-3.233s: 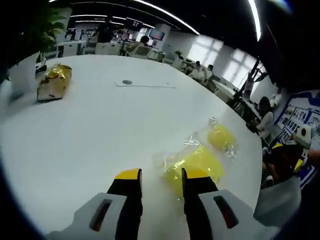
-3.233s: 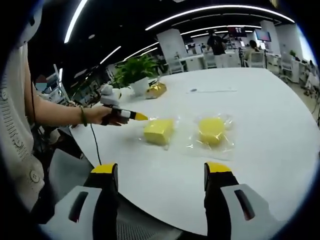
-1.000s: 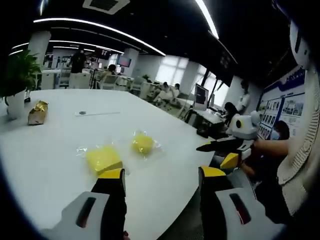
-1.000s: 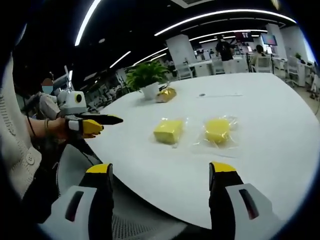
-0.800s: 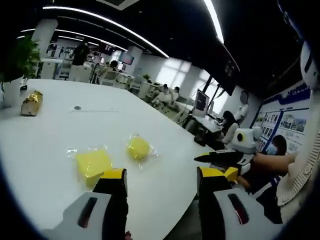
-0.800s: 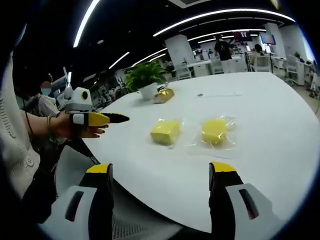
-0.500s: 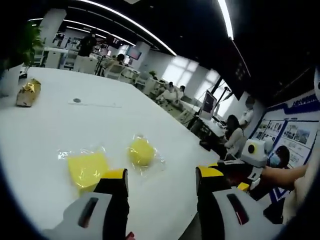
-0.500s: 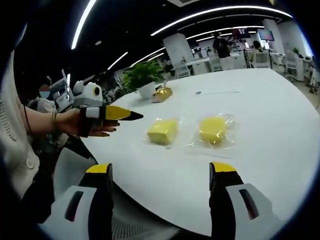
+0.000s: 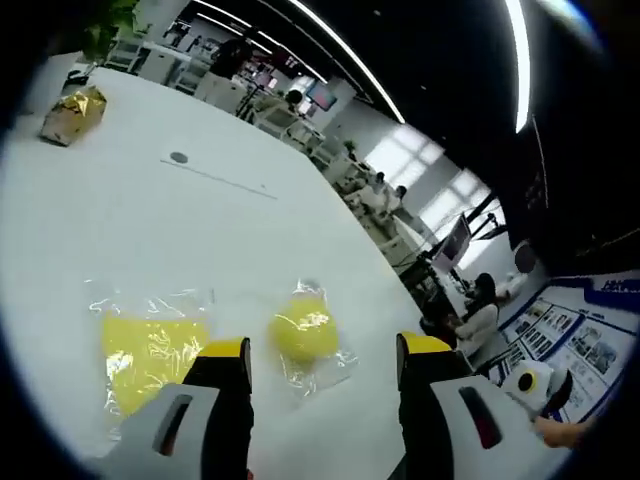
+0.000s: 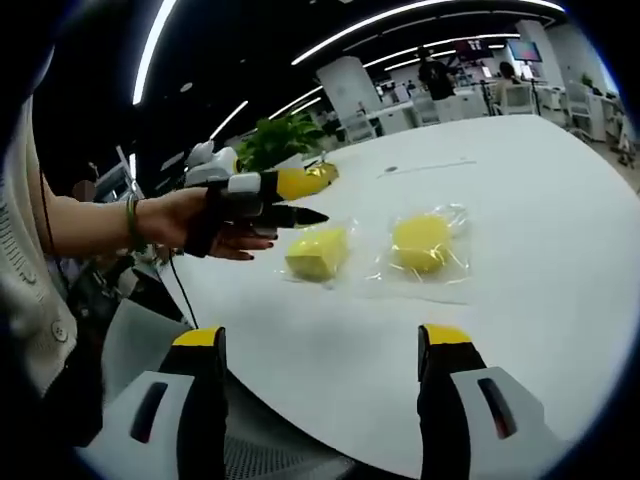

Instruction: Compare the silicone blocks by pressing each to a similar depth, holding the contact briefly, and releasing to observe deformation and rebound differences across the visible hardness samples.

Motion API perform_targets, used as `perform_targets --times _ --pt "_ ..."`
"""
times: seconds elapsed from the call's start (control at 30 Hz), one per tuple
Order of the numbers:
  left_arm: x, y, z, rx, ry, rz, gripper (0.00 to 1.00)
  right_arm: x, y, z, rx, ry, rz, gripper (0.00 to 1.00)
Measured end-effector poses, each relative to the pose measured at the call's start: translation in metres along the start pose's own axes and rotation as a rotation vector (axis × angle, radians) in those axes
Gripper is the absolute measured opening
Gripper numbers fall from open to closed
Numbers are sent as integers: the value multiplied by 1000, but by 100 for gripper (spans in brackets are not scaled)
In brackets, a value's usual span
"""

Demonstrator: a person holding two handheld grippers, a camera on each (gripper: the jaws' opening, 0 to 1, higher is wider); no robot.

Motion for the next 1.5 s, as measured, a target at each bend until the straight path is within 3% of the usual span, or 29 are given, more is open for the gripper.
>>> perform_targets --times 0.4,0.53,0.7,0.97,1.23,1.37,1.5 --pt "14 10 53 73 67 -61 56 -20 -3 9 1 -1 63 72" --pt "20 10 65 93 82 -86 56 -25 -7 11 10 -1 78 71" --pt "27 13 81 93 97 -139 47 -31 -8 12 11 -3 97 71" --pt "29 10 97 117 118 -201 46 -36 -10 13 5 -9 113 70" --pt "39 8 103 107 147 -288 34 -39 -14 14 7 -7 125 69" --pt "44 4 105 134 165 -286 19 -41 -15 14 6 -9 130 67" --pt "48 6 104 122 160 -313 8 -41 -16 14 20 -2 123 67"
Point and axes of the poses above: the point that each gripper's makers call its tool centre point, and the gripper's own axes: z roughly forward along the fingers, x roughly to its left, y roughly out of its top, the point moved 6 cm from there along -z, roughly backward along the fingers, and after that the axes turned 8 degrees about x, right-handed, at the moved point
